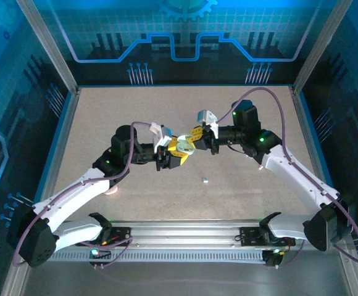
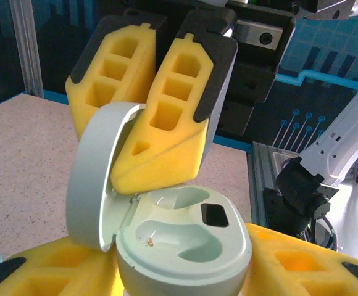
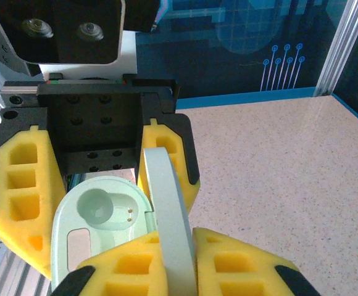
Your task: Insert the wireless bluetooth earbuds into the charging case
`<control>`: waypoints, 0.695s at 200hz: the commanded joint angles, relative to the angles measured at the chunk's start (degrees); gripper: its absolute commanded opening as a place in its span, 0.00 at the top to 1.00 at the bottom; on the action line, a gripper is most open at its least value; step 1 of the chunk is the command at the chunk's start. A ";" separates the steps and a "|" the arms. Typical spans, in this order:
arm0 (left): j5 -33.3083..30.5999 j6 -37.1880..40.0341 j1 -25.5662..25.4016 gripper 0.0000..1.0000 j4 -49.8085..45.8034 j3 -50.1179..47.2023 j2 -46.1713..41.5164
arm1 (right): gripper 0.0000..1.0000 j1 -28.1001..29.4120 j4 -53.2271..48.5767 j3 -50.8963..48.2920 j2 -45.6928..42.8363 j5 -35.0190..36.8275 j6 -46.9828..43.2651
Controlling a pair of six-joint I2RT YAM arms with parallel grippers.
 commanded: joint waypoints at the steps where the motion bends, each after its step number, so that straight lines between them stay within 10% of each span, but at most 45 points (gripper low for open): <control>1: -0.64 -1.44 -0.38 0.51 1.21 0.92 0.72 | 0.87 1.26 0.93 0.86 -1.47 0.38 -0.05; 109: 0.04 -0.45 -0.51 0.65 0.83 0.49 -0.24 | 0.82 1.99 0.23 1.16 -1.77 1.70 0.38; 139: -0.79 -0.12 -0.49 0.66 1.77 -0.31 -0.60 | 0.62 0.51 -0.24 2.41 -2.47 2.76 5.66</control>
